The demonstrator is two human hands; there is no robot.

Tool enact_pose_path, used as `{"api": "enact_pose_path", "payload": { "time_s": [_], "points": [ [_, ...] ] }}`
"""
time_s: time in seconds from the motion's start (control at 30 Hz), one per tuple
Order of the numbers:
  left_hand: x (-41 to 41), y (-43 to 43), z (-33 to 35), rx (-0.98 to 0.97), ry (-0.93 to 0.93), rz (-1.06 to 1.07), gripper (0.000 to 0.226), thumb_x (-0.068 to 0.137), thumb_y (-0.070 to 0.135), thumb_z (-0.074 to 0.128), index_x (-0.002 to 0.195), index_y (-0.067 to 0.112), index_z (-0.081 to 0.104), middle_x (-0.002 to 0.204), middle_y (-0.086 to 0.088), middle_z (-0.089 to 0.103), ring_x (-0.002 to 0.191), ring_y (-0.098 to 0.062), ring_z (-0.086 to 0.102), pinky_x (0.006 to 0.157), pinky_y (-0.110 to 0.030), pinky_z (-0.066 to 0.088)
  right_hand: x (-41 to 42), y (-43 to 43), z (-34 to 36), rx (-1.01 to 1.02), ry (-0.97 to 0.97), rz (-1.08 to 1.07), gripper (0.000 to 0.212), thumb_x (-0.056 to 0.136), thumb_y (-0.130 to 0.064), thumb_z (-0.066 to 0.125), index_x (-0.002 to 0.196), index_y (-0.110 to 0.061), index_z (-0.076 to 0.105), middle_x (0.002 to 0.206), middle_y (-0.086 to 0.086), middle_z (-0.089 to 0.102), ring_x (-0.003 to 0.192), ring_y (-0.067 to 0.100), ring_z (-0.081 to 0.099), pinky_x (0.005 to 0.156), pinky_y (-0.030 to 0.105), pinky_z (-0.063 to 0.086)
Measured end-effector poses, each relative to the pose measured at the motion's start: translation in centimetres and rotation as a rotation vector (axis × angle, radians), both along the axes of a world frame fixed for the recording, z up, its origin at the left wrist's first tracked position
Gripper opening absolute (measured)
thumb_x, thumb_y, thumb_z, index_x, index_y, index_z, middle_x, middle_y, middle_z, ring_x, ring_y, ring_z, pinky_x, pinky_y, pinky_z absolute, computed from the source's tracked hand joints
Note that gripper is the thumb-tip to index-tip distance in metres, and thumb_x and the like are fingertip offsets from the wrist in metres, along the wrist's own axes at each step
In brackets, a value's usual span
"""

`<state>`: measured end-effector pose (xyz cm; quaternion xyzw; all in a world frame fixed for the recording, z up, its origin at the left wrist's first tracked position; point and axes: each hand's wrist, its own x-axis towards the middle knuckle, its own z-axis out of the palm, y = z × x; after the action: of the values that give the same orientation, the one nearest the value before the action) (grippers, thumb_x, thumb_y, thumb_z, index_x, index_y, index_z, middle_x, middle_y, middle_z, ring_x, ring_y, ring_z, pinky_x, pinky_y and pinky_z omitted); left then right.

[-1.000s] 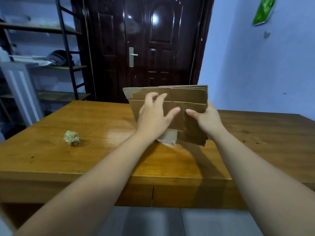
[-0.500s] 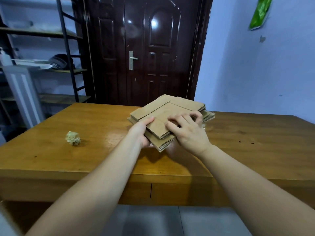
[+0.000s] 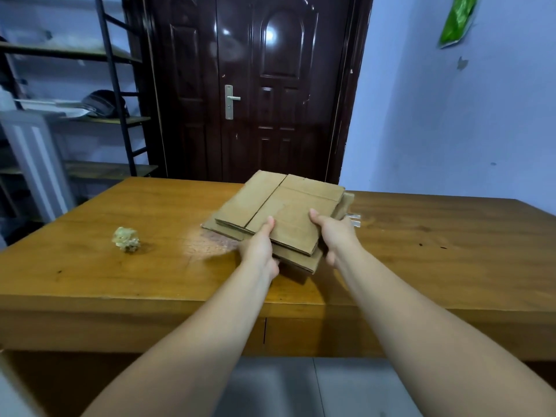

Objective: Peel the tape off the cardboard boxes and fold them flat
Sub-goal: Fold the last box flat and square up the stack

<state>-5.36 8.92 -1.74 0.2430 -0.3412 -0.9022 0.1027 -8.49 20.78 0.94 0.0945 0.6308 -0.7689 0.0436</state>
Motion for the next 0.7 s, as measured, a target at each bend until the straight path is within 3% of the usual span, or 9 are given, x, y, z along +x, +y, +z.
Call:
{"api": "enact_pose_path", "payload": {
  "time_s": [0.07, 0.17, 0.23, 0.3, 0.33, 0.4, 0.47, 0.57, 0.7],
  "points": [
    [0.1, -0.6, -0.5, -0.061, -0.079, 0.001, 0.082, 0.069, 0.031, 0.082, 0.138, 0.018, 0.04, 0.13, -0.012, 0.058, 0.114, -0.031, 0.059, 0.095, -0.051, 0.049, -0.2, 0.8, -0.3, 0.021, 0.026, -0.027, 0.054, 0.083, -0.019, 0.072, 0.13, -0.018, 0.045, 0.119, 0.008, 0.062, 0.103, 0.028, 0.062, 0.085, 0.05, 0.054],
    [0.1, -3.2, -1.3, -0.573, -0.309, 0.225, 0.104, 0.077, 0.039, 0.075, 0.153, 0.017, 0.007, 0.155, -0.013, 0.017, 0.139, -0.035, 0.027, 0.112, -0.051, 0.03, -0.2, 2.9, -0.3, 0.077, 0.036, 0.034, 0.046, 0.087, -0.017, 0.068, 0.128, -0.019, 0.046, 0.116, 0.006, 0.062, 0.103, 0.028, 0.062, 0.089, 0.051, 0.052],
    [0.4, -4.1, -1.2, -1.017, -0.412, 0.157, 0.095, 0.083, 0.051, 0.064, 0.153, 0.019, 0.009, 0.158, -0.009, 0.004, 0.142, -0.039, 0.015, 0.116, -0.052, 0.018, -0.3, 4.3, -0.2, 0.138, 0.022, 0.091, 0.041, 0.089, -0.015, 0.066, 0.124, -0.021, 0.045, 0.11, 0.005, 0.062, 0.1, 0.027, 0.062, 0.083, 0.048, 0.054],
    [0.2, -4.5, -1.8, -1.441, -0.472, -0.036, 0.077, 0.088, 0.062, 0.048, 0.151, 0.028, 0.022, 0.16, -0.005, 0.007, 0.144, -0.041, 0.009, 0.116, -0.053, 0.007, -0.8, 5.5, -0.2, 0.19, -0.048, 0.14, 0.04, 0.089, -0.015, 0.065, 0.126, -0.015, 0.048, 0.108, 0.008, 0.063, 0.094, 0.027, 0.062, 0.074, 0.043, 0.054],
    [0.0, -4.5, -2.3, -1.587, -0.458, -0.131, 0.071, 0.089, 0.064, 0.041, 0.15, 0.031, 0.024, 0.159, -0.005, 0.013, 0.143, -0.04, 0.014, 0.115, -0.053, 0.009, -1.1, 5.9, -0.5, 0.221, -0.091, 0.153, 0.041, 0.089, -0.015, 0.065, 0.127, -0.012, 0.05, 0.108, 0.01, 0.064, 0.092, 0.027, 0.063, 0.073, 0.042, 0.053],
    [-0.4, -4.2, -3.6, -1.748, -0.351, -0.24, 0.063, 0.093, 0.063, 0.032, 0.149, 0.035, 0.024, 0.154, -0.008, 0.03, 0.138, -0.035, 0.033, 0.113, -0.051, 0.027, -1.9, 6.1, -1.3, 0.339, -0.139, 0.127, 0.039, 0.09, -0.018, 0.064, 0.126, -0.009, 0.053, 0.107, 0.012, 0.065, 0.091, 0.028, 0.062, 0.076, 0.04, 0.05],
    [-0.5, -3.9, -4.3, -1.829, -0.266, -0.242, 0.057, 0.096, 0.059, 0.027, 0.148, 0.035, 0.029, 0.149, -0.008, 0.041, 0.134, -0.032, 0.04, 0.109, -0.047, 0.034, -2.8, 5.9, -2.6, 0.605, -0.074, 0.021, 0.043, 0.09, -0.026, 0.065, 0.128, -0.008, 0.056, 0.117, 0.013, 0.063, 0.103, 0.03, 0.059, 0.086, 0.038, 0.048],
    [-0.7, -3.5, -4.5, -1.917, -0.284, -0.295, 0.073, 0.09, 0.07, 0.025, 0.15, 0.028, 0.023, 0.151, -0.009, 0.038, 0.14, -0.032, 0.031, 0.112, -0.046, 0.029, -3.7, 5.0, -3.7, 0.974, 0.15, -0.115, 0.049, 0.092, -0.036, 0.06, 0.134, -0.013, 0.052, 0.137, 0.014, 0.048, 0.124, 0.031, 0.047, 0.1, 0.038, 0.039],
    [-1.1, -3.5, -4.1, -1.999, -0.325, -0.445, 0.106, 0.071, 0.089, 0.027, 0.153, 0.025, 0.006, 0.157, -0.013, 0.023, 0.144, -0.034, 0.02, 0.115, -0.048, 0.02, -4.0, 4.7, -3.8, 1.258, 0.34, -0.132, 0.037, 0.097, -0.041, 0.047, 0.121, -0.017, 0.061, 0.128, 0.011, 0.053, 0.117, 0.03, 0.05, 0.091, 0.037, 0.042]
  ]
}}
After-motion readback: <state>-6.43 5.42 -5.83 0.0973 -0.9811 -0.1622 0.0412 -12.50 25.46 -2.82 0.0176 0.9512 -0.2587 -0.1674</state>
